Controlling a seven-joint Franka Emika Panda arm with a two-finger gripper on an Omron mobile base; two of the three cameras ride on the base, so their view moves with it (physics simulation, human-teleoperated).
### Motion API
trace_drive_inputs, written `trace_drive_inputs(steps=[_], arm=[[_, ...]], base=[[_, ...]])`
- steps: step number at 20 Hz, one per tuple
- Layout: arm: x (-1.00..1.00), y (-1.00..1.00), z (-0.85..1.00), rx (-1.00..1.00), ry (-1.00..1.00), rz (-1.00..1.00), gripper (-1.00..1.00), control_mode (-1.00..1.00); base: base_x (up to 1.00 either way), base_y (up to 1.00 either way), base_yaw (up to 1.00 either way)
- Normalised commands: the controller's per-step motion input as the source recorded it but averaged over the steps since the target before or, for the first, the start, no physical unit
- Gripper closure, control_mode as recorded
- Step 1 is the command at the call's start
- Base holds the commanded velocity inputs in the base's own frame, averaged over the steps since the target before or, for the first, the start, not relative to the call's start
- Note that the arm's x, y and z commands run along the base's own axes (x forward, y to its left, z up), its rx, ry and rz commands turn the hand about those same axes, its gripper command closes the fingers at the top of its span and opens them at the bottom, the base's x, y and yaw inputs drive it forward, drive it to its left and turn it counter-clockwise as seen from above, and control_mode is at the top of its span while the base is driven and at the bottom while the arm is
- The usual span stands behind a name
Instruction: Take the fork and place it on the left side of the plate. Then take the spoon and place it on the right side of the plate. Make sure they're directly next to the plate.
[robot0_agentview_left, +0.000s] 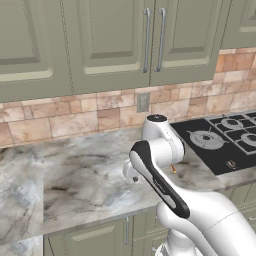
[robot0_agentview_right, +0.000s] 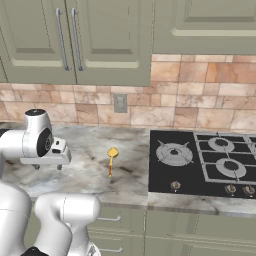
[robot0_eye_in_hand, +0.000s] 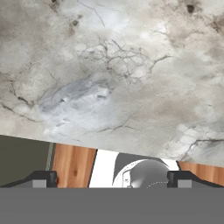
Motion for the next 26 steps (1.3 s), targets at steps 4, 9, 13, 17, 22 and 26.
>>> trace_drive_inputs(steps=[4,9,13,17,22,26], arm=[[0.00,0.00,0.00,0.00,0.00,0.00,-1.00,-1.00],[0.02,-0.16,-0.01,0.00,0.00,-0.01,-1.00,-1.00],[0.02,-0.42,0.04,0.00,0.01,-0.01,-1.00,-1.00],[0.00,-0.51,0.06,0.00,0.03,0.00,-1.00,-1.00],[0.00,-0.54,0.00,0.00,-0.04,0.00,-1.00,-1.00],[0.02,-0.52,-0.10,-0.01,-0.27,0.00,-1.00,-1.00]], base=[[0.00,0.00,0.00],[0.00,0.00,0.00],[0.00,0.00,0.00],[0.00,0.00,0.00],[0.00,0.00,0.00],[0.00,0.00,0.00]])
